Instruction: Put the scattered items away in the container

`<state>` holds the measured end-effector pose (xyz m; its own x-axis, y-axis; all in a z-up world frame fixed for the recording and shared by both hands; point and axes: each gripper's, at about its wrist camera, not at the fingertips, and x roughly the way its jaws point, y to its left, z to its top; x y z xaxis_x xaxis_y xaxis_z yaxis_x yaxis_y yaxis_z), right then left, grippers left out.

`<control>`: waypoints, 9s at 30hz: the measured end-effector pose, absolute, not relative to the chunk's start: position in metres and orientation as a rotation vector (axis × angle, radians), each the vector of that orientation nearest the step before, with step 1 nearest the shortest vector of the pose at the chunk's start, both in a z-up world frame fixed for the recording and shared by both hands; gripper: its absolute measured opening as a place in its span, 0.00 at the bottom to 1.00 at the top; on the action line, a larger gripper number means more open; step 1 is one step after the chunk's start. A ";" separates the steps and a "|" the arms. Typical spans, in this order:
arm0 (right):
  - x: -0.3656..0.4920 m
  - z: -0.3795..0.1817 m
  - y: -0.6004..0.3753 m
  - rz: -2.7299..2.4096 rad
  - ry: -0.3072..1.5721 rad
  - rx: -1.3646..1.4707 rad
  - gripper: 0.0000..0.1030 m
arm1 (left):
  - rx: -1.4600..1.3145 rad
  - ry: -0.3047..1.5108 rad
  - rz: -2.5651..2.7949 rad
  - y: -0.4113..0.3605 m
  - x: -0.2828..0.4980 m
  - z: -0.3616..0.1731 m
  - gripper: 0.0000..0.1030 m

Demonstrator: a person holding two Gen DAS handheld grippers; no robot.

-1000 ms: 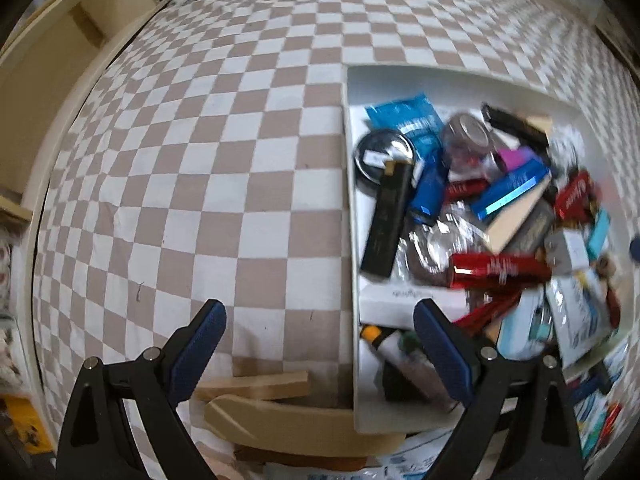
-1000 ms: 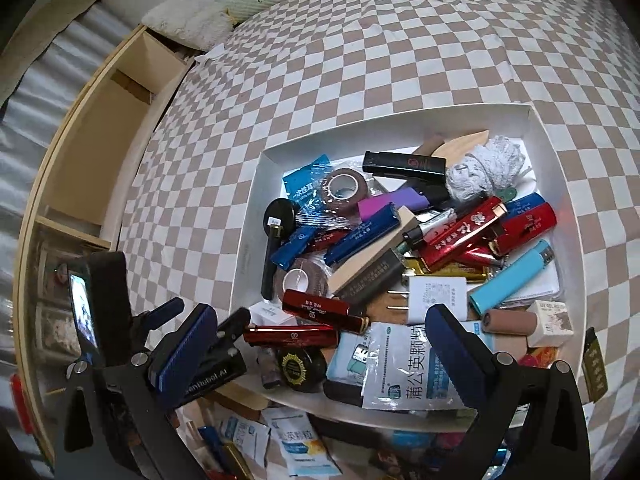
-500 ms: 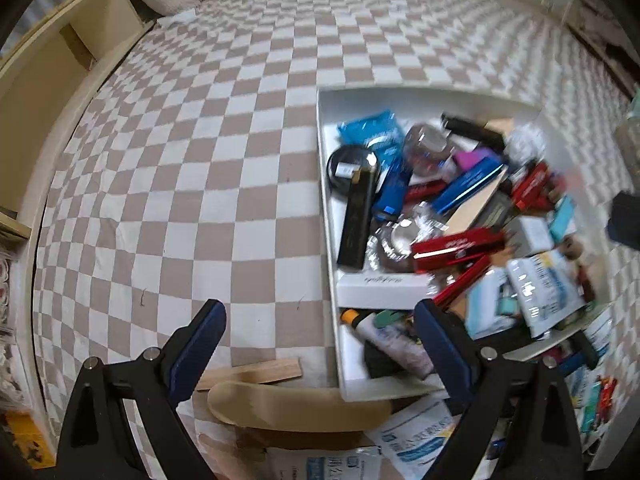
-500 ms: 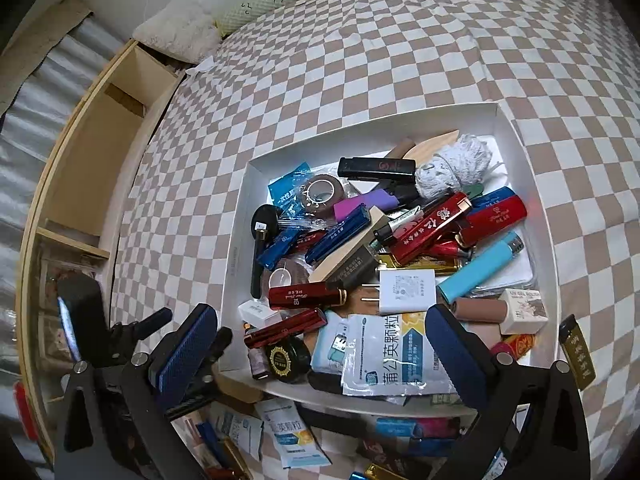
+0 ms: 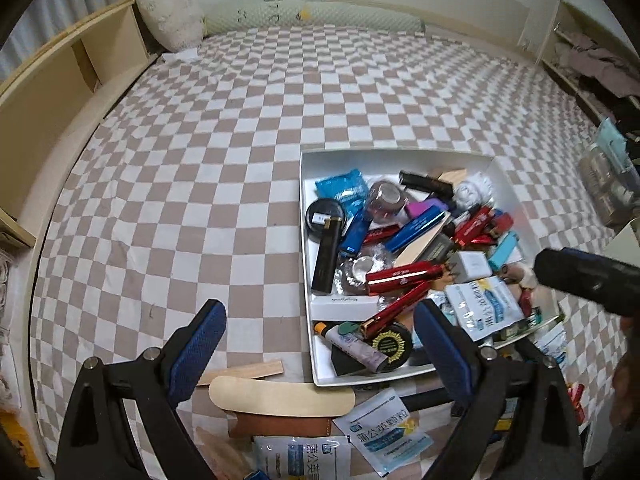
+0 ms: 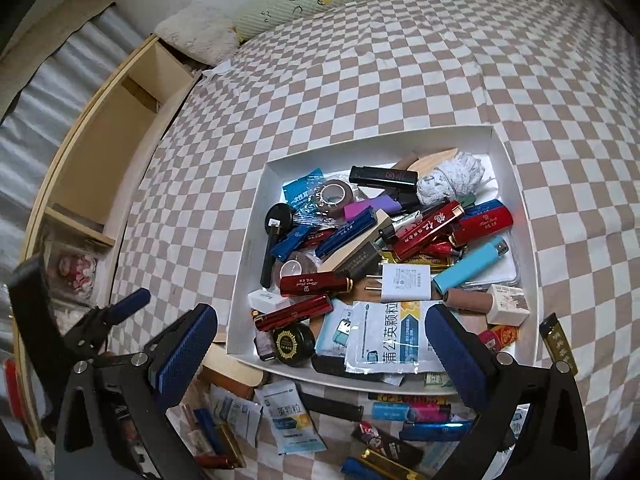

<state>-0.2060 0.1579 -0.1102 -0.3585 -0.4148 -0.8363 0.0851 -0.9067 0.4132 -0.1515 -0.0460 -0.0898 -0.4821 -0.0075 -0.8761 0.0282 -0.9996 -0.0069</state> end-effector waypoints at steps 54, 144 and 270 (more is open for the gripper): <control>-0.064 -0.002 0.215 -2.731 -0.107 1.078 1.00 | 1.135 0.035 -3.041 -0.013 -0.039 0.024 1.00; -0.035 -0.192 0.255 -2.203 -0.622 1.767 1.00 | 1.877 -0.183 -2.834 0.132 -0.019 -0.234 0.88; -0.016 -0.144 0.207 -2.387 -0.123 1.589 0.79 | 1.750 0.123 -2.834 0.040 0.011 -0.115 0.79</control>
